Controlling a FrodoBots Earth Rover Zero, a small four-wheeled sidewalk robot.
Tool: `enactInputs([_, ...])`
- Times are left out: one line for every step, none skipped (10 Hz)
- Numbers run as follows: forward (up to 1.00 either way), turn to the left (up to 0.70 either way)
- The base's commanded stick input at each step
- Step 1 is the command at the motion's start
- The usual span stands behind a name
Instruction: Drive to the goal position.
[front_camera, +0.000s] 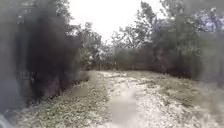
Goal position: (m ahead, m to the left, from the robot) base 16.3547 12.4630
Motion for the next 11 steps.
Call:
enactInputs([0.7, 0.0])
enactInputs([0.7, 0.0])
enactInputs([0.7, 0.0])
enactInputs([0.7, 0.0])
enactInputs([0.7, 0.0])
enactInputs([0.7, 0.0])
enactInputs([0.7, 0.0])
enactInputs([0.7, 0.0])
enactInputs([0.7, 0.0])
enactInputs([0.7, 0.0])
enactInputs([0.7, 0.0])
